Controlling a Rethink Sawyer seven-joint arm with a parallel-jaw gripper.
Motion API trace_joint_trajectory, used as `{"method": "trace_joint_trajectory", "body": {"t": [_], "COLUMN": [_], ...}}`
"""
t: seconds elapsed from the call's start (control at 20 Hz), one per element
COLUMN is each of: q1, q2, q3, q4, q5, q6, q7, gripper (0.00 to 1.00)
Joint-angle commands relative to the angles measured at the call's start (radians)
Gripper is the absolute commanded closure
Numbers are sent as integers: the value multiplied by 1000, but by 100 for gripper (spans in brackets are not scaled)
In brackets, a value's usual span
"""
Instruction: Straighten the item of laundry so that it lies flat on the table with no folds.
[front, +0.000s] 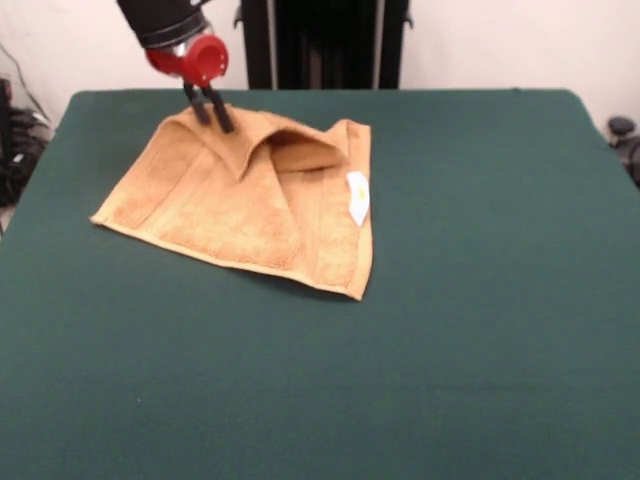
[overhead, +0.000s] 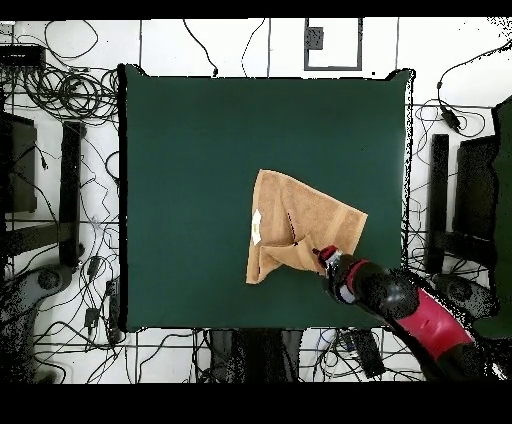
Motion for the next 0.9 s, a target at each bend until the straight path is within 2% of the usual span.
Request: {"method": "trace_joint_trajectory", "body": {"t": [0.05,0.5,0.9], "q1": [71,93,94], "q2": [-7,-8,-14], "q3": [-11,-44,-42], "q4": [-78,-151,-154], "q5": [62,35,28], "q6": [257,371,380], "q7": [56,56,51], "gripper": [0,0,0]}}
